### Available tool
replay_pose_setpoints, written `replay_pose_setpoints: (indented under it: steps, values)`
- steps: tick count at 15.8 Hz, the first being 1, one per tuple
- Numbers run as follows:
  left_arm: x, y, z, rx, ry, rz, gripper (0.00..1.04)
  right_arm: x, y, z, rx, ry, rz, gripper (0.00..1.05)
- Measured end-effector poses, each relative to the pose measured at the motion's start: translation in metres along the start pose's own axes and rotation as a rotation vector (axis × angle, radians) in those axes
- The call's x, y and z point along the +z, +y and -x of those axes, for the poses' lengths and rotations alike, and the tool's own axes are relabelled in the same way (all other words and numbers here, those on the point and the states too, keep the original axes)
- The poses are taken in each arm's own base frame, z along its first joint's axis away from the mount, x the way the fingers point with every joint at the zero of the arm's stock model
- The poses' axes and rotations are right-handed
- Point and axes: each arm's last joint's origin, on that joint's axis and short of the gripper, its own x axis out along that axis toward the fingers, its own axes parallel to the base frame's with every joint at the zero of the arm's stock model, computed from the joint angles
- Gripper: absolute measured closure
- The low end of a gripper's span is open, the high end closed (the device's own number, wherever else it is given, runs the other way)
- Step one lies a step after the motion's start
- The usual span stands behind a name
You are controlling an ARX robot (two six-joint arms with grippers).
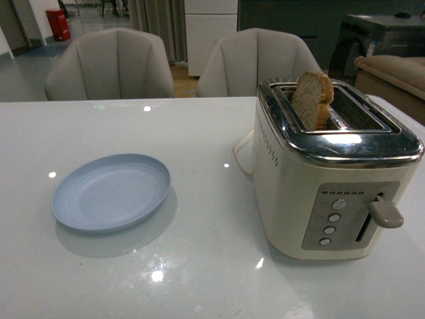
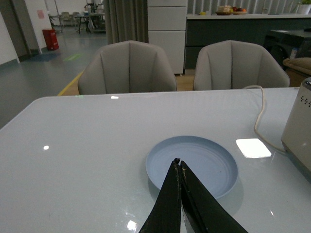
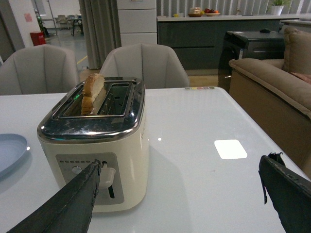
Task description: Left arm holds plate, right arm toasts bread
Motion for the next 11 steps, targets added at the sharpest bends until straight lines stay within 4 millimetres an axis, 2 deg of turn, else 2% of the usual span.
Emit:
replay_pose_setpoints:
  steps: [11]
  values:
    - [0.001, 0.000, 0.017, 0.000, -0.009, 0.000, 1.03, 0.000, 0.000, 0.000, 0.000, 0.000, 0.000, 0.06]
